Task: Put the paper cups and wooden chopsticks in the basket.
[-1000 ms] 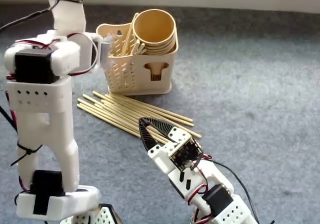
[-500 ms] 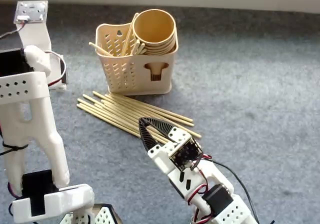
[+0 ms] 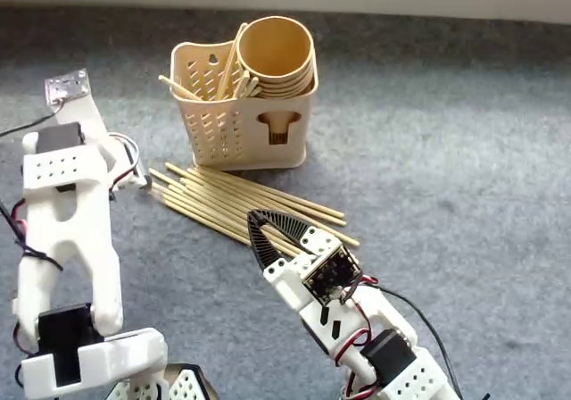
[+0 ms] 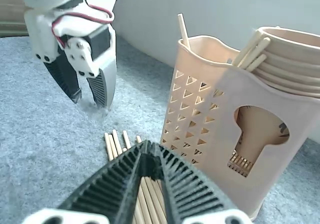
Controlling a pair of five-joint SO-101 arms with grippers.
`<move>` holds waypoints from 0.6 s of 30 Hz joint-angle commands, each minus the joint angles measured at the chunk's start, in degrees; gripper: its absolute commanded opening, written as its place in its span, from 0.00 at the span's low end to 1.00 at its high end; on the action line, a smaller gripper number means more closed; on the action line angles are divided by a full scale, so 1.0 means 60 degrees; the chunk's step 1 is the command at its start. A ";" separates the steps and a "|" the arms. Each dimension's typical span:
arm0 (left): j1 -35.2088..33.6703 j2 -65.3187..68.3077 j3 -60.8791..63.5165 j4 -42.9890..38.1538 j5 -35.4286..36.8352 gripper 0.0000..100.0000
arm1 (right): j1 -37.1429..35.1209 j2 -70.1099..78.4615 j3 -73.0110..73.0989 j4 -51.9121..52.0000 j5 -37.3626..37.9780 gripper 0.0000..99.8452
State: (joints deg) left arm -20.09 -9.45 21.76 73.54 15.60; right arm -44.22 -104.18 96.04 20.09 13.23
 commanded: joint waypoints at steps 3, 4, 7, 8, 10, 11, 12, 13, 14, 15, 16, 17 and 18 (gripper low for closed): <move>-0.0081 -0.0286 0.1077 -0.1553 0.0821 0.19 | -0.0081 -0.0168 0.0872 0.0022 0.0088 0.01; -0.0066 -0.0286 0.1238 -0.1744 0.0967 0.19 | -0.0081 -0.0168 0.0872 0.0022 0.0088 0.01; -0.0066 -0.0271 0.1575 -0.2359 0.1187 0.17 | -0.0095 -0.0168 0.0872 0.0022 0.0088 0.01; -0.0051 -0.0256 0.1692 -0.2549 0.1187 0.17 | -0.0095 -0.0168 0.0872 0.0022 0.0088 0.01; 0.0183 -0.0256 0.1927 -0.2872 0.1172 0.17 | -0.0095 -0.0168 0.0857 0.0022 0.0088 0.01; 0.0374 -0.0212 0.2000 -0.2945 0.1158 0.17 | -0.0095 -0.0168 0.0828 0.0022 0.0088 0.01; 0.0564 -0.0110 0.2000 -0.2945 0.1158 0.17 | -0.0095 -0.0168 0.0828 0.0022 0.0088 0.01; 0.0755 0.0051 0.1941 -0.2974 0.1158 0.17 | -0.0095 -0.0168 0.0813 0.0022 0.0088 0.01; 0.0886 0.0271 0.1810 -0.2974 0.1158 0.17 | -0.0095 -0.0168 0.0813 0.0022 0.0088 0.01; 0.0945 0.0520 0.1604 -0.2960 0.1172 0.17 | -0.0095 -0.0168 0.0813 0.0022 0.0088 0.01; 0.0960 0.0799 0.1370 -0.2945 0.1187 0.17 | -0.0095 -0.0168 0.0813 0.0022 0.0088 0.01; 0.0960 0.1121 0.1121 -0.2945 0.1187 0.17 | -0.0095 -0.0168 0.0813 0.0022 0.0088 0.01; 0.0945 0.1443 0.0842 -0.2945 0.1187 0.17 | -0.0095 -0.0168 0.0813 0.0022 0.0088 0.01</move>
State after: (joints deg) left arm -15.69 -3.65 32.40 56.66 22.20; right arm -44.22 -104.18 96.04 20.09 13.23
